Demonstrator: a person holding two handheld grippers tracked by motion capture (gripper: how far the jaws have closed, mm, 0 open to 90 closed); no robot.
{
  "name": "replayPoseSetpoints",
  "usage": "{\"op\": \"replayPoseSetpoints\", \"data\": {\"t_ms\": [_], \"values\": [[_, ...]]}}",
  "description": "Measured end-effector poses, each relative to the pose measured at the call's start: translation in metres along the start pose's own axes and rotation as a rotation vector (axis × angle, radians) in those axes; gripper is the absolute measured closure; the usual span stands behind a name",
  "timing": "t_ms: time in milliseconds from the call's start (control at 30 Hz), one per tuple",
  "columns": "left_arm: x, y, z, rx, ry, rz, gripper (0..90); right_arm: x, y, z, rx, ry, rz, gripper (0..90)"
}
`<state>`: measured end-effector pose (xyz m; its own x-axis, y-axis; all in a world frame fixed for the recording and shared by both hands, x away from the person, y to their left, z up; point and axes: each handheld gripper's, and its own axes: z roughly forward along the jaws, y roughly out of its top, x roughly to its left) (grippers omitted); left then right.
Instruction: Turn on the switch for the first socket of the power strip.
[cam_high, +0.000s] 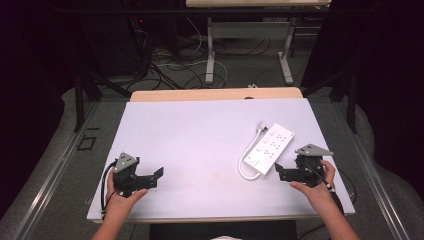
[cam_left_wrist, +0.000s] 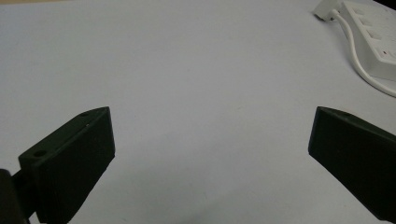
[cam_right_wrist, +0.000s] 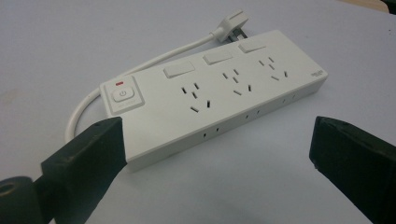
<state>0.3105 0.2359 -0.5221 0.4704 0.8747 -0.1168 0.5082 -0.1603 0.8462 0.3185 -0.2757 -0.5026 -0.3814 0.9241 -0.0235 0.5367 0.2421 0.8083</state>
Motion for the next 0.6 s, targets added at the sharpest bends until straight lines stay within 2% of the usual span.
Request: {"op": "replayPoseSetpoints", "data": {"t_ms": [600], "values": [[0.001, -0.001, 0.001, 0.004, 0.004, -0.009, 0.5, 0.002, 0.036, -0.004, 0.047, 0.027, -0.108, 2.8]]}}
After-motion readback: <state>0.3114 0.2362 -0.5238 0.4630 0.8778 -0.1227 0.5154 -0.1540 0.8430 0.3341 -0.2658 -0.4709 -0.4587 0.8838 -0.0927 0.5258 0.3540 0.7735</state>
